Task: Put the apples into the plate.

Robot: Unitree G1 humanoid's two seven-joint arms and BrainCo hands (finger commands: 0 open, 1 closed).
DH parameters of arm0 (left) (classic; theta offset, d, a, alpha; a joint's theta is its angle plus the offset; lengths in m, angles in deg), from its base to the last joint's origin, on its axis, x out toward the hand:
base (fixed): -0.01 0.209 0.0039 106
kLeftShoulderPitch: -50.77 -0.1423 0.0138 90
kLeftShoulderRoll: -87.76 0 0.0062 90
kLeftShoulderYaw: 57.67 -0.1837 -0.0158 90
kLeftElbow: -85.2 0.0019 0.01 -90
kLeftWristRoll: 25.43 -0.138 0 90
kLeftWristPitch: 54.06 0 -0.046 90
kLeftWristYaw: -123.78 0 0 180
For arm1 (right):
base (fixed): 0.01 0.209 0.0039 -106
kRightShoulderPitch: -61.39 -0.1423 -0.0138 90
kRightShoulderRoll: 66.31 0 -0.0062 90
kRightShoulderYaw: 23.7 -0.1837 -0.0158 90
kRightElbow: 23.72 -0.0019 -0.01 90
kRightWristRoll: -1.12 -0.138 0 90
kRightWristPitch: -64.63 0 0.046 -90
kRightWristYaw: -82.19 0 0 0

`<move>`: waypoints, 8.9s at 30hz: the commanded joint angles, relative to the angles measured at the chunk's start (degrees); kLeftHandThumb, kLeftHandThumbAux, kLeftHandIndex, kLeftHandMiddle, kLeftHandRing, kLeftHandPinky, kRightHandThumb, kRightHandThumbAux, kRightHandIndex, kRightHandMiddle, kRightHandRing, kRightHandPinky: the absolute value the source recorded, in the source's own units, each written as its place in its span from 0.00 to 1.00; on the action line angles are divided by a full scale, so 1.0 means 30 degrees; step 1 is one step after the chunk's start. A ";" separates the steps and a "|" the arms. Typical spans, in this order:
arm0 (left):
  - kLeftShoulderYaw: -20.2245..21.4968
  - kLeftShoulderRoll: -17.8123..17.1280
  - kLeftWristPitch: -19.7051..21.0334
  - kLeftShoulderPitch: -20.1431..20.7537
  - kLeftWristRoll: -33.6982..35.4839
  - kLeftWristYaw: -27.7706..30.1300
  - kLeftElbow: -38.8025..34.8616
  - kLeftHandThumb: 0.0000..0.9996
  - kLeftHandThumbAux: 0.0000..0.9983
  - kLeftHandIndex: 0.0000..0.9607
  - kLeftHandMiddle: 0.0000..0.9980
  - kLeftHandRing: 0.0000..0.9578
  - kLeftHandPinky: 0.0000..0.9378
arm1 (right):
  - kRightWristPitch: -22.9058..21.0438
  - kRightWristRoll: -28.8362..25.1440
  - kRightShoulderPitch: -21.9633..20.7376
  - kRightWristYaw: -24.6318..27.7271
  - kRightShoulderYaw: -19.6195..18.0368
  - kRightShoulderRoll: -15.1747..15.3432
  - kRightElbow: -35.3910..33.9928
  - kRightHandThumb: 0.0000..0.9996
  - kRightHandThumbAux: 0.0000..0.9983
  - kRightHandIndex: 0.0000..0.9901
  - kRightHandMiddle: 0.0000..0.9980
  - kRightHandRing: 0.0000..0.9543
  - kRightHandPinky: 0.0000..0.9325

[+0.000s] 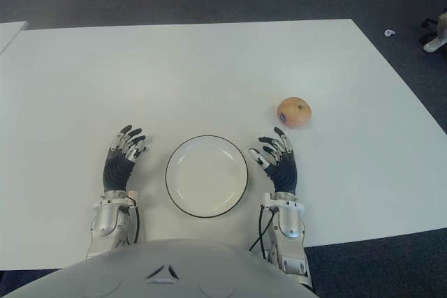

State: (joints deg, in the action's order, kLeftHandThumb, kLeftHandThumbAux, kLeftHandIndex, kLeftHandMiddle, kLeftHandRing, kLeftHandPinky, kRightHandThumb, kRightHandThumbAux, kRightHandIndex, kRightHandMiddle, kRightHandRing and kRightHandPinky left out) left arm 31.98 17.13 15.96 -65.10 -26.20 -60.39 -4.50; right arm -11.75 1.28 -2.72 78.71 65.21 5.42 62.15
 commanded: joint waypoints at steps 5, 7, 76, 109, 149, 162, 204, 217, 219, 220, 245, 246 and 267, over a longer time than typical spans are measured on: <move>0.0113 -0.0031 0.0488 -0.0191 0.0014 0.0030 0.0444 0.41 0.60 0.16 0.23 0.29 0.37 | -0.0605 -0.0074 0.0562 -0.0014 0.0029 -0.0207 0.1565 0.49 0.86 0.12 0.26 0.21 0.11; 0.0112 -0.0019 0.0536 -0.0197 0.0037 0.0032 0.0415 0.41 0.60 0.16 0.23 0.29 0.37 | -0.0555 -0.0067 0.0564 -0.0037 0.0029 -0.0226 0.1599 0.50 0.87 0.12 0.26 0.20 0.11; -0.0207 0.0186 -0.0107 0.1087 0.0117 0.0158 0.2322 0.41 0.61 0.16 0.23 0.30 0.37 | 0.0206 2.3579 -0.7381 -0.8413 -0.1317 1.0288 -0.1839 0.46 0.45 0.07 0.09 0.04 0.00; -0.0068 0.0000 -0.0647 0.1297 0.0371 0.0425 0.2895 0.40 0.60 0.17 0.23 0.30 0.38 | -0.0865 2.0488 -1.4487 -0.6465 0.2181 1.4610 1.3426 0.44 0.39 0.04 0.05 0.01 0.00; 0.0939 -0.0573 0.1433 0.0838 0.1064 0.0867 0.1143 0.43 0.59 0.17 0.23 0.32 0.40 | 0.3452 1.4079 -1.8055 -1.0733 0.6804 1.2357 2.4321 0.41 0.42 0.06 0.08 0.07 0.05; 0.0895 -0.0668 0.1537 0.0726 0.1063 0.0955 0.1034 0.42 0.57 0.17 0.23 0.31 0.39 | 0.2903 1.4476 -1.8176 -1.2083 0.8473 1.1499 2.4383 0.40 0.41 0.05 0.08 0.07 0.07; 0.0324 -0.0144 0.1363 0.0074 0.0318 0.0710 0.0380 0.42 0.57 0.17 0.23 0.31 0.38 | 0.3236 1.5223 -1.7107 -1.3817 1.2166 1.0882 2.3338 0.33 0.42 0.04 0.08 0.06 0.07; 0.0377 -0.0009 0.1502 -0.0060 0.0418 0.0784 0.0219 0.42 0.56 0.16 0.23 0.31 0.39 | 0.3464 1.5141 -1.6964 -1.3772 1.2260 1.0750 2.3473 0.33 0.42 0.04 0.08 0.07 0.09; 0.0378 0.0008 0.1482 -0.0076 0.0410 0.0775 0.0210 0.42 0.56 0.16 0.23 0.31 0.39 | 0.3504 1.5122 -1.6923 -1.3865 1.2237 1.0732 2.3504 0.33 0.42 0.04 0.08 0.07 0.09; 0.0377 0.0018 0.1465 -0.0088 0.0406 0.0767 0.0206 0.42 0.57 0.16 0.23 0.31 0.39 | 0.3530 1.5107 -1.6891 -1.3934 1.2221 1.0718 2.3526 0.34 0.43 0.05 0.10 0.09 0.12; 0.0401 0.0242 0.1436 0.0040 0.0352 0.0712 0.0345 0.44 0.57 0.17 0.23 0.32 0.39 | 0.4625 1.5629 -1.7266 -1.8252 1.2204 1.0899 2.3530 0.70 0.72 0.44 0.81 0.84 0.88; 0.0412 0.0237 0.1391 0.0046 0.0348 0.0721 0.0376 0.44 0.57 0.17 0.23 0.32 0.39 | 0.4630 1.5713 -1.7316 -1.8312 1.2245 1.0922 2.3533 0.70 0.72 0.44 0.82 0.84 0.89; 0.0491 0.0382 0.1310 0.0186 0.0531 0.0723 0.0545 0.44 0.57 0.17 0.23 0.32 0.40 | 0.4711 1.6198 -1.7947 -1.8386 1.2663 1.1184 2.3513 0.71 0.72 0.44 0.85 0.89 0.91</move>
State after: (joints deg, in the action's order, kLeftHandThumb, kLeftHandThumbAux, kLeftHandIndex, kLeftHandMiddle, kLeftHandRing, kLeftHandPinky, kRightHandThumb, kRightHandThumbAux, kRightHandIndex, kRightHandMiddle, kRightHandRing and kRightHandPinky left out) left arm 33.55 18.02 18.17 -63.84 -24.84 -57.96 -4.50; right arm 2.14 48.02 -57.96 22.21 101.89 39.34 132.03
